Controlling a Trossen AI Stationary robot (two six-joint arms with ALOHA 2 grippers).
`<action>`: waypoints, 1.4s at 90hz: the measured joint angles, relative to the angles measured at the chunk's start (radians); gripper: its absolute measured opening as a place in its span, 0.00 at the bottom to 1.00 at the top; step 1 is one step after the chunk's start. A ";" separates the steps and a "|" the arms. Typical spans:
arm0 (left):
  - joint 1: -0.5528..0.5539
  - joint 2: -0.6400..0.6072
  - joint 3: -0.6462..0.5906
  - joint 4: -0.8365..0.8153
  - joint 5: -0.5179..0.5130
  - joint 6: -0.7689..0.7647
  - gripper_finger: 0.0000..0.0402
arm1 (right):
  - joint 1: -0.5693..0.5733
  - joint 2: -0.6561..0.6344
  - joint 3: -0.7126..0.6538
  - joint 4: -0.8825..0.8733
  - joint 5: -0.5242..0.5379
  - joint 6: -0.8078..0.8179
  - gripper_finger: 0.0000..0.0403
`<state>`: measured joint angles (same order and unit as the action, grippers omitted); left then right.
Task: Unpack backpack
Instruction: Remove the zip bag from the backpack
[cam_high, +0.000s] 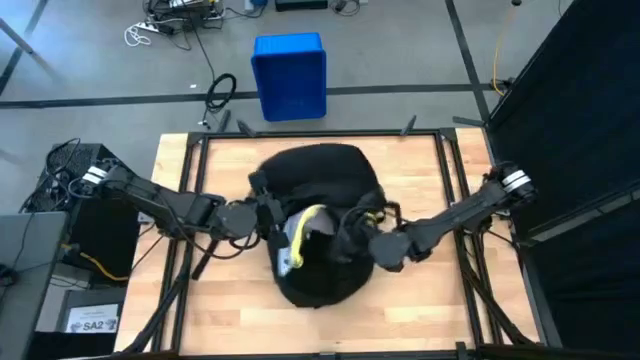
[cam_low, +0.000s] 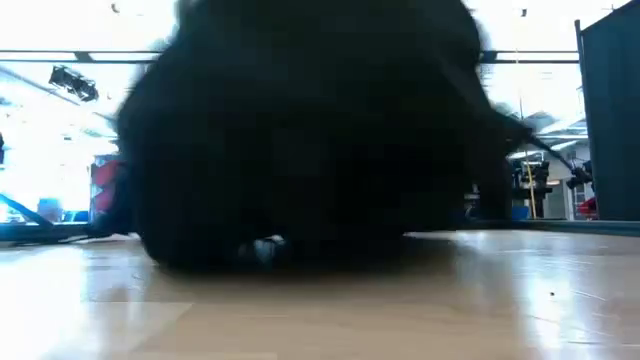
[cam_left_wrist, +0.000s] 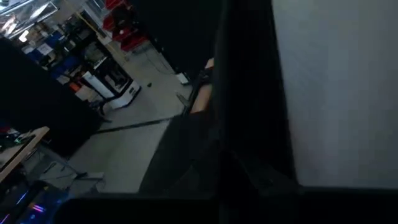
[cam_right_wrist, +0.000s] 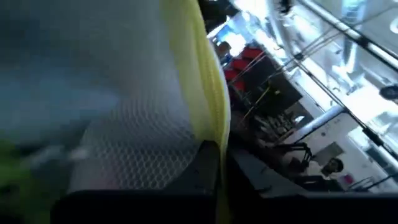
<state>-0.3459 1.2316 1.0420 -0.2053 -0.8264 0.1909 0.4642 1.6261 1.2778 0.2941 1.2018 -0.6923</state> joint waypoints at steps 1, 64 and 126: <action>0.000 0.000 0.000 0.000 0.000 0.000 0.00 | 0.001 -0.003 0.000 0.001 0.000 0.000 0.00; 0.092 0.006 0.000 -0.142 -0.168 -0.028 0.00 | 0.116 -0.144 -0.001 0.293 0.123 -0.390 0.00; 0.308 -0.004 0.000 -0.244 -0.114 -0.006 0.00 | 0.234 -0.208 -0.010 -0.265 0.016 0.231 0.00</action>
<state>-0.0376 1.2271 1.0424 -0.4496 -0.9405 0.1844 0.6982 1.4185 1.2675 0.0293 1.2174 -0.4609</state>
